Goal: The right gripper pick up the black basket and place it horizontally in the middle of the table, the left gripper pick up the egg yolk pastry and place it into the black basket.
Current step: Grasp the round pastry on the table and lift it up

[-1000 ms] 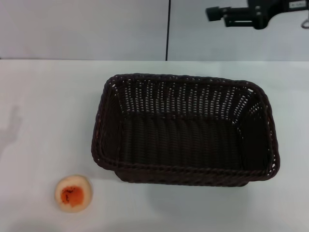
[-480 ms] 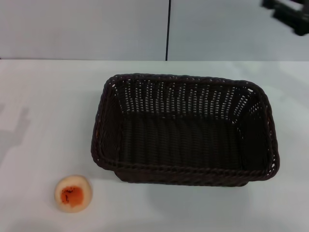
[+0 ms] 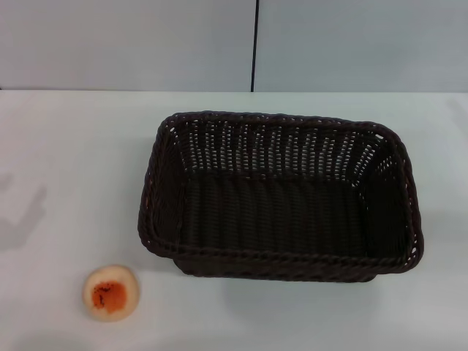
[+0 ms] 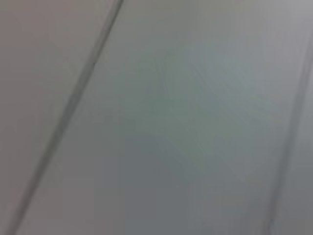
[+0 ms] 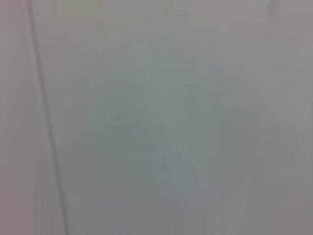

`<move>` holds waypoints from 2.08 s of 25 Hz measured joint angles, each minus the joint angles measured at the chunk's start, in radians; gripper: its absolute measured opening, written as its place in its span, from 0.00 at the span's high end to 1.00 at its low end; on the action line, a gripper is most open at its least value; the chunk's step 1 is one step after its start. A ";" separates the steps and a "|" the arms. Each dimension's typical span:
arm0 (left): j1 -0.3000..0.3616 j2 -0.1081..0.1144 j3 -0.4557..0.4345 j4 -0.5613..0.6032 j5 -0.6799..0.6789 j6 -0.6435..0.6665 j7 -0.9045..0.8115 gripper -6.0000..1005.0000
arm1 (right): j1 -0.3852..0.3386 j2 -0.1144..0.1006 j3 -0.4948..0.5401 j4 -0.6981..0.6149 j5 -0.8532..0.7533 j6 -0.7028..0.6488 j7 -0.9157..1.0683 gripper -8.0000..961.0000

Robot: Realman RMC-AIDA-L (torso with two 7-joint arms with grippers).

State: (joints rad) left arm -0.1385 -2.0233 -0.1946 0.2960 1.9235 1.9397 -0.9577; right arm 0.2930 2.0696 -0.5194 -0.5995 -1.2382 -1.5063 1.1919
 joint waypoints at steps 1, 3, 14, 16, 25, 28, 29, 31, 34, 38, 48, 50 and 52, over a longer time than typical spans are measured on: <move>0.003 0.003 0.024 0.009 0.000 0.005 -0.001 0.34 | 0.000 0.000 0.000 0.000 0.000 0.000 0.000 0.52; 0.009 0.009 0.071 0.030 0.000 0.013 -0.002 0.34 | -0.006 -0.003 0.031 0.027 0.001 -0.009 -0.005 0.52; 0.037 0.025 0.495 0.097 0.051 -0.053 0.016 0.35 | -0.001 -0.016 0.073 0.066 0.000 -0.013 -0.029 0.52; 0.036 0.017 0.495 0.095 0.075 -0.079 0.027 0.35 | 0.003 -0.018 0.073 0.067 0.000 -0.013 -0.029 0.52; 0.033 -0.004 0.500 0.092 0.160 -0.147 0.039 0.36 | 0.024 -0.027 0.074 0.086 -0.002 -0.012 -0.057 0.52; 0.028 -0.011 0.502 0.093 0.180 -0.175 0.039 0.36 | 0.028 -0.028 0.075 0.092 -0.002 -0.012 -0.065 0.52; 0.027 -0.013 0.503 0.093 0.183 -0.181 0.039 0.36 | 0.029 -0.028 0.075 0.093 -0.002 -0.012 -0.070 0.52; 0.026 -0.018 0.506 0.093 0.191 -0.194 0.039 0.36 | 0.031 -0.028 0.075 0.094 -0.002 -0.012 -0.076 0.52; 0.023 -0.023 0.509 0.093 0.203 -0.211 0.039 0.36 | 0.034 -0.028 0.075 0.096 -0.002 -0.012 -0.078 0.52; 0.019 -0.030 0.511 0.093 0.222 -0.241 0.039 0.37 | 0.038 -0.028 0.075 0.096 -0.002 -0.012 -0.080 0.52; 0.013 -0.032 0.507 0.094 0.253 -0.268 0.039 0.37 | 0.038 -0.031 0.075 0.096 -0.003 -0.011 -0.081 0.52; 0.013 -0.032 0.505 0.094 0.252 -0.267 0.039 0.37 | 0.038 -0.031 0.075 0.096 -0.004 -0.003 -0.081 0.52; 0.014 -0.032 0.504 0.094 0.250 -0.265 0.046 0.46 | 0.038 -0.031 0.075 0.096 -0.006 0.006 -0.081 0.52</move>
State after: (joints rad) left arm -0.1248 -2.0555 0.3093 0.3896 2.1735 1.6748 -0.9121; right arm 0.3313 2.0385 -0.4448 -0.5031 -1.2439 -1.5004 1.1106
